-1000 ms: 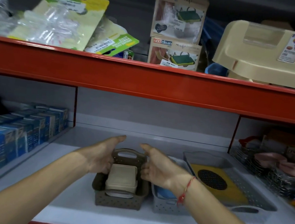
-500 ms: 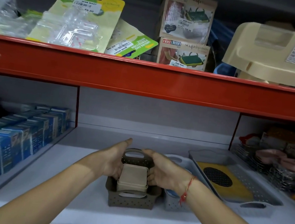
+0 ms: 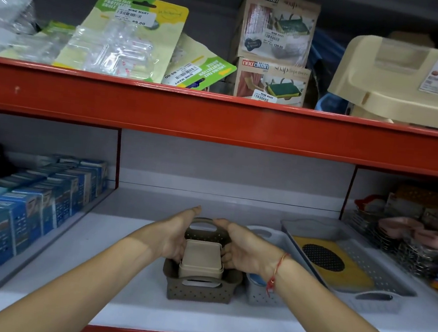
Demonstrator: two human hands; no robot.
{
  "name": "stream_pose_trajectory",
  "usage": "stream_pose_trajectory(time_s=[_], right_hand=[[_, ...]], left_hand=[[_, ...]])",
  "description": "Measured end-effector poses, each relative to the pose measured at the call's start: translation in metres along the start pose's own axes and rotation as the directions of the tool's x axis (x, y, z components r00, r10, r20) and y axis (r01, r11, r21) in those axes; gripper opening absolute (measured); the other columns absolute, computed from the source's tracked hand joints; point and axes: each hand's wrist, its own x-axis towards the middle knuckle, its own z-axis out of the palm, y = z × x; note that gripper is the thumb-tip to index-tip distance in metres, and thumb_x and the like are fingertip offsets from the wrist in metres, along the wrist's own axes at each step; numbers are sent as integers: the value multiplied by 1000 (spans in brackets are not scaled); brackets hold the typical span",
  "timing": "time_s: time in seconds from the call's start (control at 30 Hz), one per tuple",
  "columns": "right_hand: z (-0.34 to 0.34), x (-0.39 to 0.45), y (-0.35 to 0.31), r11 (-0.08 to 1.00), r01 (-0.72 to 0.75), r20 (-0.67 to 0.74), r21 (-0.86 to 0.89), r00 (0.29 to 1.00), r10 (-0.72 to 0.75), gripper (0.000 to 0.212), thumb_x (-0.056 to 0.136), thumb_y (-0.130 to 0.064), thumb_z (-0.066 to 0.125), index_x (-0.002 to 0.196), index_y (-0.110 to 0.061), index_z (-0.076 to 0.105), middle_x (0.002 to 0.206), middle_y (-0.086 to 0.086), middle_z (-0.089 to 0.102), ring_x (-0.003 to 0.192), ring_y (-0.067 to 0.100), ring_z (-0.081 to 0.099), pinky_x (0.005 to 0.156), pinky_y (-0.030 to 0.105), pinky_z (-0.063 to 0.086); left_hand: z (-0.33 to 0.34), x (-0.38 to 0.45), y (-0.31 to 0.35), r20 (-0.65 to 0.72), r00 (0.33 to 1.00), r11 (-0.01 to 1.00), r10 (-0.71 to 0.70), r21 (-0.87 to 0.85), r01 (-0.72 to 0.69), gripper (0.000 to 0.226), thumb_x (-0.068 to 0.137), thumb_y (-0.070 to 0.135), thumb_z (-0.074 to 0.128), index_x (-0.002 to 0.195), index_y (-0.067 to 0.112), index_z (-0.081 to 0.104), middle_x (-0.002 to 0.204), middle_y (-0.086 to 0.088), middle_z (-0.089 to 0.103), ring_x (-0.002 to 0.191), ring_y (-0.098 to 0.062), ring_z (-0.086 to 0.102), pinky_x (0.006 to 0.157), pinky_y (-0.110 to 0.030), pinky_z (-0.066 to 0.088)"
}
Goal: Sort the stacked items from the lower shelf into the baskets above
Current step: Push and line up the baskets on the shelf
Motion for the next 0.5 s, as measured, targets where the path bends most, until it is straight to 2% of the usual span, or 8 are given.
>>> stream_pose_trajectory(time_s=[0.1, 0.2, 0.23, 0.27, 0.3, 0.37, 0.43, 0.5], right_hand=[[1, -2, 1, 1000, 23, 8, 6, 1000, -23, 19, 98, -39, 43, 96, -20, 48, 85, 14, 64, 73, 20, 62, 63, 28, 52], [-3, -9, 6, 995, 93, -33, 26, 995, -92, 17, 98, -34, 44, 95, -21, 55, 88, 10, 64, 77, 18, 61, 69, 26, 52], [-8, -10, 8, 990, 138, -59, 25, 989, -136, 19, 97, -33, 46, 104, -18, 56, 99, 10, 64, 90, 20, 62, 82, 29, 52], [-11, -14, 9, 984, 176, -86, 22, 981, -174, 25, 96, -34, 49, 112, -15, 55, 111, 11, 62, 104, 23, 60, 96, 33, 48], [-17, -14, 11, 976, 214, -120, -40, 969, -217, 25, 96, -34, 49, 111, -15, 56, 116, 11, 61, 111, 25, 57, 102, 36, 43], [-28, -18, 14, 940, 243, -206, -242, 933, -294, 22, 96, -31, 47, 94, -15, 61, 114, 15, 65, 104, 25, 59, 102, 41, 43], [-44, -20, 21, 833, 179, -251, -523, 902, -352, 28, 94, -25, 46, 89, -6, 66, 110, 19, 67, 101, 32, 62, 100, 50, 46], [-60, -22, 35, 718, 147, -220, -680, 894, -391, 32, 94, -28, 45, 87, -7, 68, 100, 19, 70, 94, 36, 66, 90, 51, 52]], left_hand=[[1, 1, 0, 5, 1000, 1000, 4, 29, -4, 64, 95, 60, 28, 102, 3, 56, 86, -20, 64, 80, -29, 60, 64, -36, 47], [6, -9, -2, -73, 994, 993, 75, 96, -68, 49, 98, 53, 30, 121, 13, 45, 81, -15, 58, 73, -24, 56, 48, -24, 50], [8, -8, -4, -98, 986, 984, 138, 128, -125, 50, 99, 51, 32, 132, 15, 41, 88, -13, 59, 80, -22, 58, 54, -21, 52], [11, -7, -7, -117, 969, 962, 217, 196, -191, 53, 98, 51, 33, 138, 16, 39, 106, -12, 61, 96, -23, 58, 72, -23, 52], [14, -7, -10, -122, 950, 923, 288, 299, -242, 55, 97, 52, 35, 140, 18, 39, 125, -12, 56, 113, -25, 54, 91, -28, 47], [20, -8, -17, -125, 914, 840, 385, 457, -292, 48, 94, 52, 40, 130, 22, 50, 137, -8, 52, 121, -24, 51, 105, -34, 39], [29, -14, -26, -45, 893, 753, 449, 557, -350, 36, 95, 47, 43, 111, 21, 63, 122, -5, 64, 109, -19, 60, 104, -36, 43], [39, -26, -36, 104, 885, 605, 454, 693, -392, 40, 98, 43, 41, 103, 11, 66, 109, -7, 68, 95, -15, 61, 92, -32, 46]])
